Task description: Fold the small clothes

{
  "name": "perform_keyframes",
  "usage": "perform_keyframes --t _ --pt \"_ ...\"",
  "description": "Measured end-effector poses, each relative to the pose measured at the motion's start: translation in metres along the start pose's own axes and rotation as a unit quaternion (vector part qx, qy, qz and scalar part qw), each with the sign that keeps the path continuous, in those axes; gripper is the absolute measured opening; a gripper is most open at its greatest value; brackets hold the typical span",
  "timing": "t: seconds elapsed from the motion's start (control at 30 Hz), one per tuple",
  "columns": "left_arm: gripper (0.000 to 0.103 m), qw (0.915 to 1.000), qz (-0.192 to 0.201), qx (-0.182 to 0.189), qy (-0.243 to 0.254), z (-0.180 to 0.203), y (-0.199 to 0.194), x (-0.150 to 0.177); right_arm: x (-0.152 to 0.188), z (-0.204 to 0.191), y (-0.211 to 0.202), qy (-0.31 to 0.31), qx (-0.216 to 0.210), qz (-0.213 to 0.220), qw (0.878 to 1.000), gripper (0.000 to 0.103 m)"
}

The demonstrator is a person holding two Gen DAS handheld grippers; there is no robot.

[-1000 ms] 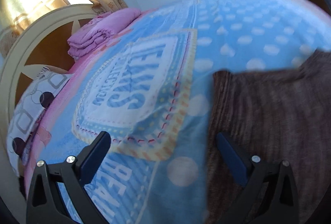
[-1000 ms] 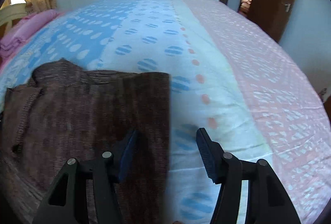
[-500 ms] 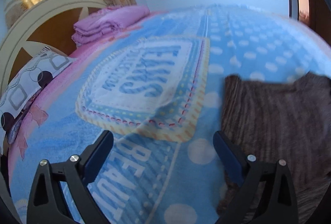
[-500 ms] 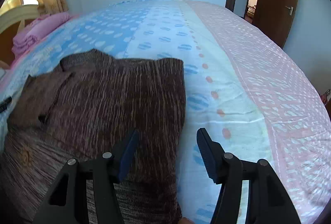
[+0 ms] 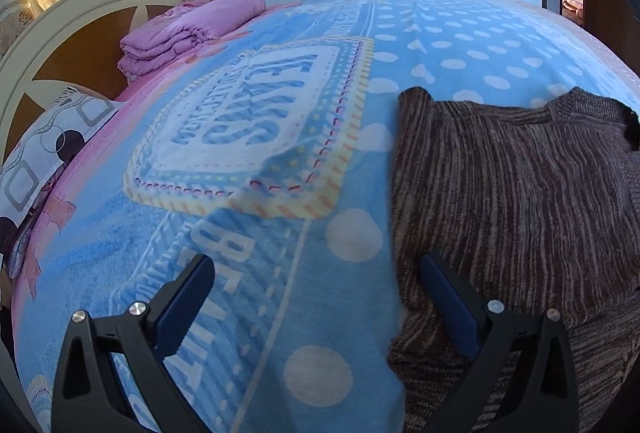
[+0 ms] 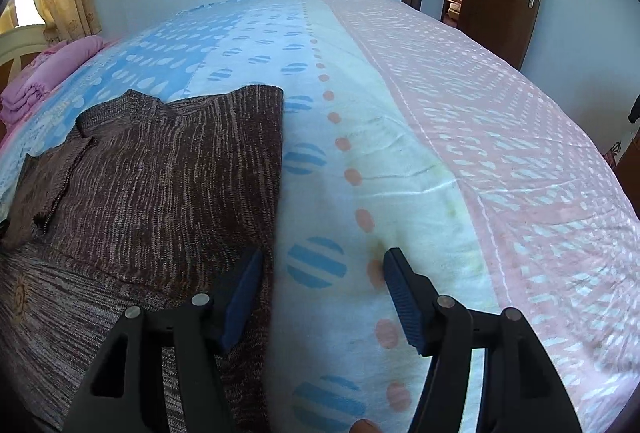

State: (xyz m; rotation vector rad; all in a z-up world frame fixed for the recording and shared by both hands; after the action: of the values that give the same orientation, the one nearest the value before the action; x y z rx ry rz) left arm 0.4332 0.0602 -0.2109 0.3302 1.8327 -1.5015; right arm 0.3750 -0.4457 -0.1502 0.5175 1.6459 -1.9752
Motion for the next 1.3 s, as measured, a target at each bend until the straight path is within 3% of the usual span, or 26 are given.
perform_keyframes --t 0.1,0.5,1.07,1.3 --pt "0.103 0.9996 -0.014 0.024 -0.011 -0.003 -0.008 0.002 0.006 -0.004 -0.018 0.01 -0.009 0.004 1.0 0.064" --pt "0.103 0.9967 0.032 0.075 0.001 -0.013 -0.082 0.017 0.027 -0.033 -0.075 -0.014 -0.031 0.035 0.999 0.072" --pt "0.103 0.9937 0.045 0.102 0.014 -0.024 -0.133 0.052 0.085 -0.067 -0.111 -0.032 -0.072 0.018 0.997 0.072" --pt "0.103 0.9926 0.031 0.116 0.021 -0.028 -0.145 0.074 0.108 -0.076 -0.118 -0.041 -0.083 0.004 0.996 0.072"
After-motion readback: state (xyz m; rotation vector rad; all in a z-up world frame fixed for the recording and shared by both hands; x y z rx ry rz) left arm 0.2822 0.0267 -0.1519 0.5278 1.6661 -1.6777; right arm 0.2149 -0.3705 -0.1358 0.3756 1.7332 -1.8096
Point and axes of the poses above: each gripper's, at about its wrist camera, not at the fingertips, and y roughly the way its jaws point, z to its right, x to its underside, the point moved 9 cm from there along y, roughly the way its jaws point, and after that the axes turned 14 degrees about -y, right-handed, at the moved point
